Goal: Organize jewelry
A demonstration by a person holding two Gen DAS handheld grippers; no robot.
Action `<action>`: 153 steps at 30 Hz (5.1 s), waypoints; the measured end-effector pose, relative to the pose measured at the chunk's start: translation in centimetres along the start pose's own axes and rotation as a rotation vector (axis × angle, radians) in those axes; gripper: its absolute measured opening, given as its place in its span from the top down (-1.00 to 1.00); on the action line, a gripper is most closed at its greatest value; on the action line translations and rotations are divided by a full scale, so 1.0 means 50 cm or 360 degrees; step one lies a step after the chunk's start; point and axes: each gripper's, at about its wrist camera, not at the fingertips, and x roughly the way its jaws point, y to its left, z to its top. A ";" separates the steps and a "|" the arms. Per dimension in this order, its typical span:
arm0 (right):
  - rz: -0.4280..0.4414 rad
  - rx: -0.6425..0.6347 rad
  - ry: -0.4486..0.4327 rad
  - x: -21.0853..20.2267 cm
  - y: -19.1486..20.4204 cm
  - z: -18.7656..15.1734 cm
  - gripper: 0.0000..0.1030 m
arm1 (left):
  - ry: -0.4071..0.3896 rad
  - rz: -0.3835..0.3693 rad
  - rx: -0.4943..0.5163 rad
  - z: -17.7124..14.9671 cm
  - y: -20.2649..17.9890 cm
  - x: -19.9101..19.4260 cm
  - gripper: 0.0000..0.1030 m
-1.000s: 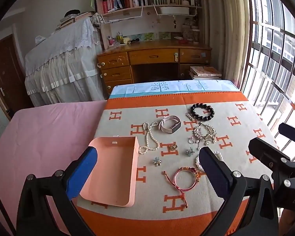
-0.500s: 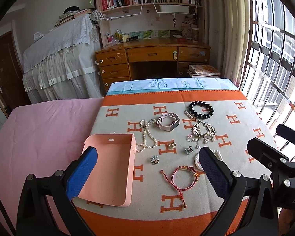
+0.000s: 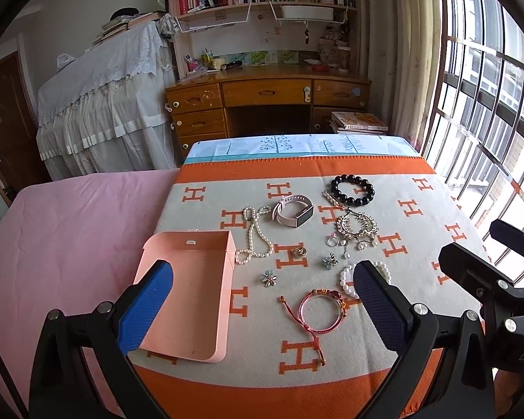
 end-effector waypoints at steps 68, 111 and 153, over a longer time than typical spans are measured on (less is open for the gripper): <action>-0.0003 0.0043 0.0376 0.210 -0.140 0.247 -0.39 | 0.0474 -0.0069 0.0227 0.280 -0.042 0.268 -0.98; -0.0100 0.0147 0.0748 0.519 -0.178 0.168 0.71 | 0.0722 -0.0042 0.0081 0.189 0.004 0.455 0.95; 0.0581 -0.0339 0.0589 0.313 0.385 0.080 0.70 | 0.0402 -0.0076 -0.0297 -0.043 0.303 0.098 0.94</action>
